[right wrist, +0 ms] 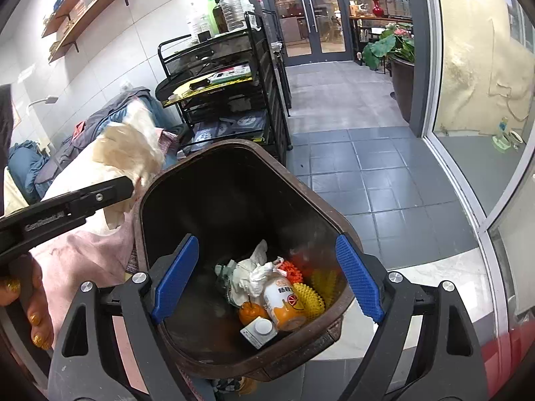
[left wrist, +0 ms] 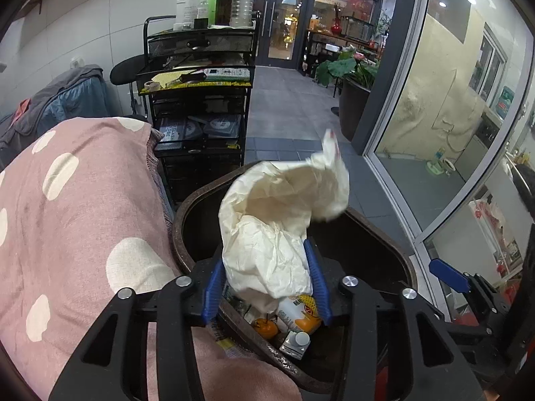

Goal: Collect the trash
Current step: 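Lower the beige crumpled paper into the bin and open the left tool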

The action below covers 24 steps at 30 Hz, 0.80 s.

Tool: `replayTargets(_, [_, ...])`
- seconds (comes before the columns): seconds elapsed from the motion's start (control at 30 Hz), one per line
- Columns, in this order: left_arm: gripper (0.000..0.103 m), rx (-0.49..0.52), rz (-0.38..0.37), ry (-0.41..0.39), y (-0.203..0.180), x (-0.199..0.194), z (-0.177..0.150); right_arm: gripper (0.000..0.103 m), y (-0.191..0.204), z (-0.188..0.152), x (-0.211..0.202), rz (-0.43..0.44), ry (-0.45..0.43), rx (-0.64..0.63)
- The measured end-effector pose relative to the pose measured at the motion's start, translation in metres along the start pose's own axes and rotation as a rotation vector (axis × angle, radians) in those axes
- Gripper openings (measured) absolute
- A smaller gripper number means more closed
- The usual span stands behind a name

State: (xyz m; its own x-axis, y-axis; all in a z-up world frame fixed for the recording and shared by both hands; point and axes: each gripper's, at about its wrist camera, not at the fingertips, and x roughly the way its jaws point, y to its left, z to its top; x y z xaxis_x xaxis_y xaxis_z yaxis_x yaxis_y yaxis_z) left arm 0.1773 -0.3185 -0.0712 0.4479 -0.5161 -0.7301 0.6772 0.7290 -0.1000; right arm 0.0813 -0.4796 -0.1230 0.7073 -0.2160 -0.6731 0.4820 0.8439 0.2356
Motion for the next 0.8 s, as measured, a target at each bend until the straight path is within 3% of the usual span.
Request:
replayTargets(0.03, [0.049, 0.0, -0.002, 0.005, 0.0, 0.001, 0.0, 0.083, -0.001, -0.001, 0.0, -0.003, 0.001, -0.001])
replayTargets(0.17, [0.08, 0.003, 0.007, -0.011, -0.002, 0.002, 0.001, 0.084, -0.005, -0.004, 0.0, -0.01, 0.008, 0.008])
replayTargets(0.23, [0.086, 0.012, 0.022, -0.019, -0.005, 0.003, 0.002, 0.084, -0.007, -0.005, 0.001, -0.016, 0.014, 0.012])
replayTargets(0.4, [0.09, 0.034, 0.044, -0.02, -0.008, 0.003, 0.002, 0.084, -0.011, -0.006, 0.0, -0.022, 0.016, 0.022])
replayTargets(0.8, [0.097, 0.012, 0.116, -0.133, 0.002, -0.032, 0.0, 0.085, -0.012, -0.005, -0.001, -0.029, 0.002, 0.031])
